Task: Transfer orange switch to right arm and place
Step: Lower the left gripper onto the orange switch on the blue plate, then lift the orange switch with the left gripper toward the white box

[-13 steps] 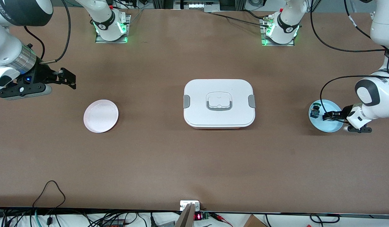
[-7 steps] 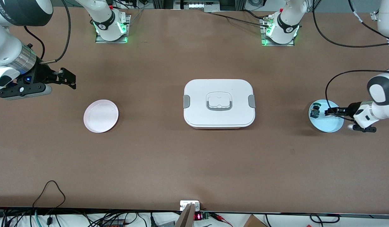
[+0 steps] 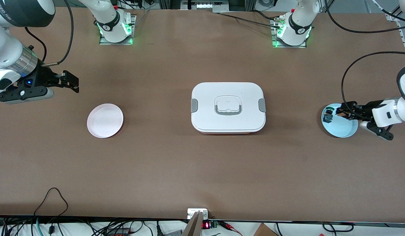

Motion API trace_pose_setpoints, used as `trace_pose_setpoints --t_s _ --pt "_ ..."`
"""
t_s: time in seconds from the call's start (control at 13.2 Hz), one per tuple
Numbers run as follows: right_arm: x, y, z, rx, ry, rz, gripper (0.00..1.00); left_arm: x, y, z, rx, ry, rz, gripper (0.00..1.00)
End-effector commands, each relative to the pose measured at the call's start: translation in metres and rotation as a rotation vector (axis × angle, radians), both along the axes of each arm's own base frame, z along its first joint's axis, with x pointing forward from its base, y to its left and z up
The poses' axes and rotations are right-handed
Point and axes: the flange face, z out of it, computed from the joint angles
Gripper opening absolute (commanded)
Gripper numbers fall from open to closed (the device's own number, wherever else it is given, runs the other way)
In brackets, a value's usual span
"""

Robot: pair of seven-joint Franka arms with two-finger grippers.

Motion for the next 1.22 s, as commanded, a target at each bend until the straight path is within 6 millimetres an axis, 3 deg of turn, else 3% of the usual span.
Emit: trace_pose_setpoints --t_s 0.0,0.15,0.46,0.61,0.76,0.99,1.14 --pt "0.003 -0.001 0.006 0.010 -0.009 -0.012 1.00 0.003 -0.043 0.019 -0.196 -0.081 -0.103 0.24" --pt "0.004 -0.003 0.007 0.007 -0.009 -0.013 1.00 0.008 -0.066 0.023 -0.333 -0.164 -0.185 0.23" --pt "0.005 -0.005 0.016 0.010 -0.024 -0.024 1.00 0.017 -0.159 0.033 -0.538 -0.358 -0.392 0.20" --pt "0.003 -0.001 0.014 0.012 -0.010 -0.010 1.00 0.021 -0.215 0.025 -0.801 -0.472 -0.402 0.18" --pt "-0.003 0.001 0.014 0.042 0.027 0.000 1.00 0.023 -0.264 0.031 -0.920 -0.619 -0.398 0.16" --pt "-0.013 0.018 0.010 0.284 0.129 0.028 1.00 0.011 -0.361 0.030 -0.973 -0.827 -0.389 0.16" --pt "-0.014 0.029 0.003 0.463 0.191 0.008 1.00 0.005 -0.383 0.033 -1.036 -0.927 -0.352 0.15"
